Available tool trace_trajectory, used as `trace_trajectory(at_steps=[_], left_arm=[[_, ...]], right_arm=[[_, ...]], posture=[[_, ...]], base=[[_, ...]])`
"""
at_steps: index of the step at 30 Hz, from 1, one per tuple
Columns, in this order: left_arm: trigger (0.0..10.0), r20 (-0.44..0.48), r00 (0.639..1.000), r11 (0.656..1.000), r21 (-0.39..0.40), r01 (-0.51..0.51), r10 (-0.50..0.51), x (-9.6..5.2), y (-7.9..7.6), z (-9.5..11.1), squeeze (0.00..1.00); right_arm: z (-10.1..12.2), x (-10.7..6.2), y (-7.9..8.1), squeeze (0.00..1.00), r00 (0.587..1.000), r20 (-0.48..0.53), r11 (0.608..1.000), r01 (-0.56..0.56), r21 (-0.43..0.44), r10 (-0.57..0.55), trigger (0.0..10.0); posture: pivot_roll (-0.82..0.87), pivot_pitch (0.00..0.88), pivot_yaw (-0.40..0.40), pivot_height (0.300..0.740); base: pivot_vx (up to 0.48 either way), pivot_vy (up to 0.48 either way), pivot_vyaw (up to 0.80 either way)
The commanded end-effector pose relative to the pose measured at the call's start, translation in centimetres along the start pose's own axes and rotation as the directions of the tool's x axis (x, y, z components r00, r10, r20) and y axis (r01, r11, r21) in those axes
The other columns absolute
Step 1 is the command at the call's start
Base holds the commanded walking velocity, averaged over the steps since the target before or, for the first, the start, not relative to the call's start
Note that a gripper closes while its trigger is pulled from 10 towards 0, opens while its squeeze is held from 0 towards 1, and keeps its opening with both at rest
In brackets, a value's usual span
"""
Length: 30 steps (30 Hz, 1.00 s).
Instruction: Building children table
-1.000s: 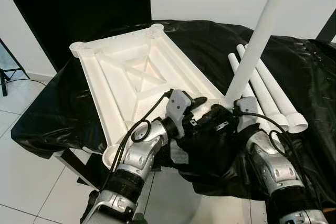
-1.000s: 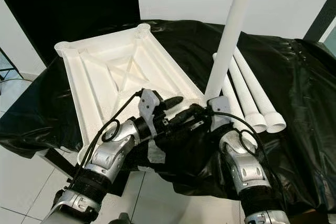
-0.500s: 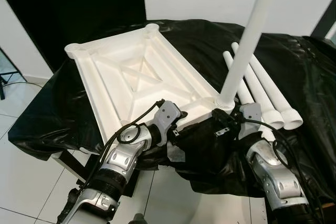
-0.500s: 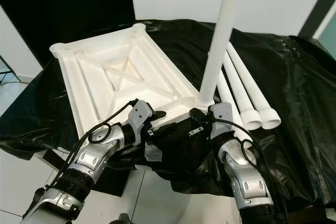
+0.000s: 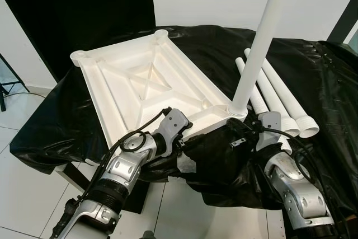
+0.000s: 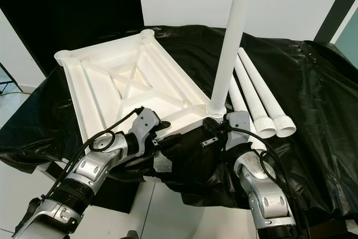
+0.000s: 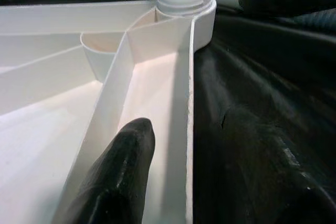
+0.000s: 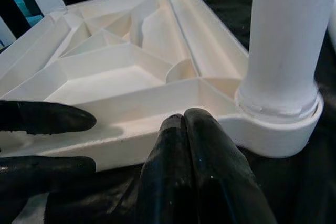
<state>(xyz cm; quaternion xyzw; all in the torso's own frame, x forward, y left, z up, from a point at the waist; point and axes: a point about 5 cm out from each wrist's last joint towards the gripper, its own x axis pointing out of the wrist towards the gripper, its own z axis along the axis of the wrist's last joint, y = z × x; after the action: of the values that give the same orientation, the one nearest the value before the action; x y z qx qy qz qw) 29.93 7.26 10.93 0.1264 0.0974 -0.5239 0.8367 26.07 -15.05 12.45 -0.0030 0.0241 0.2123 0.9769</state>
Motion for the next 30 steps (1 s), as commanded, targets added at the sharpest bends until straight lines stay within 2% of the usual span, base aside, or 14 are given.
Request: trace_trajectory(at_steps=[1,3,7,17,23,28,30], left_arm=[[10.0,-0.092,0.98,0.981,-0.093,0.171,-0.179,-0.2,-1.8,-2.5,0.0],[10.0,-0.092,0.978,0.979,-0.102,0.179,-0.189,-0.2,-1.9,-2.5,0.0],[10.0,-0.075,0.968,0.966,-0.126,0.228,-0.238,-0.3,-2.5,-2.2,0.0],[10.0,-0.04,0.967,0.957,-0.163,0.242,-0.251,-0.7,-2.6,-1.6,0.0],[10.0,-0.025,0.948,0.934,-0.183,0.307,-0.317,-1.1,-3.4,-1.3,0.0],[10.0,-0.036,0.93,0.917,-0.184,0.354,-0.367,-0.6,-4.3,-1.5,0.0],[10.0,-0.049,0.925,0.915,-0.178,0.362,-0.376,0.3,-4.7,-1.6,0.0]], right_arm=[[-0.7,-0.1,0.1,0.0,0.999,-0.039,1.0,-0.017,0.021,0.018,10.0],[-0.9,0.0,0.0,0.0,0.999,-0.047,0.999,-0.017,0.028,0.018,10.0],[-1.8,1.1,-0.5,0.0,0.994,-0.104,0.999,-0.039,-0.014,0.038,10.0],[-2.0,2.4,-1.0,0.0,0.991,-0.124,0.999,-0.042,-0.004,0.041,10.0],[-2.7,3.2,-1.2,0.0,0.989,-0.141,0.999,-0.045,0.01,0.046,10.0],[-3.1,4.3,-1.7,0.0,0.985,-0.168,0.999,-0.042,-0.02,0.038,10.0],[-2.6,5.6,-2.0,0.0,0.986,-0.162,0.998,-0.04,-0.047,0.032,10.0]], posture=[[0.18,0.0,-0.01,0.74],[0.18,0.0,-0.008,0.74],[0.19,0.0,-0.005,0.74],[0.21,0.0,-0.011,0.74],[0.22,0.0,-0.013,0.74],[0.21,0.0,-0.008,0.74],[0.21,0.0,-0.008,0.74]], base=[[0.0,0.0,0.0],[0.0,0.0,0.0],[0.0,0.0,0.0],[0.0,0.0,0.0],[0.0,0.0,0.0],[0.0,0.0,0.0],[0.0,0.0,0.0]])
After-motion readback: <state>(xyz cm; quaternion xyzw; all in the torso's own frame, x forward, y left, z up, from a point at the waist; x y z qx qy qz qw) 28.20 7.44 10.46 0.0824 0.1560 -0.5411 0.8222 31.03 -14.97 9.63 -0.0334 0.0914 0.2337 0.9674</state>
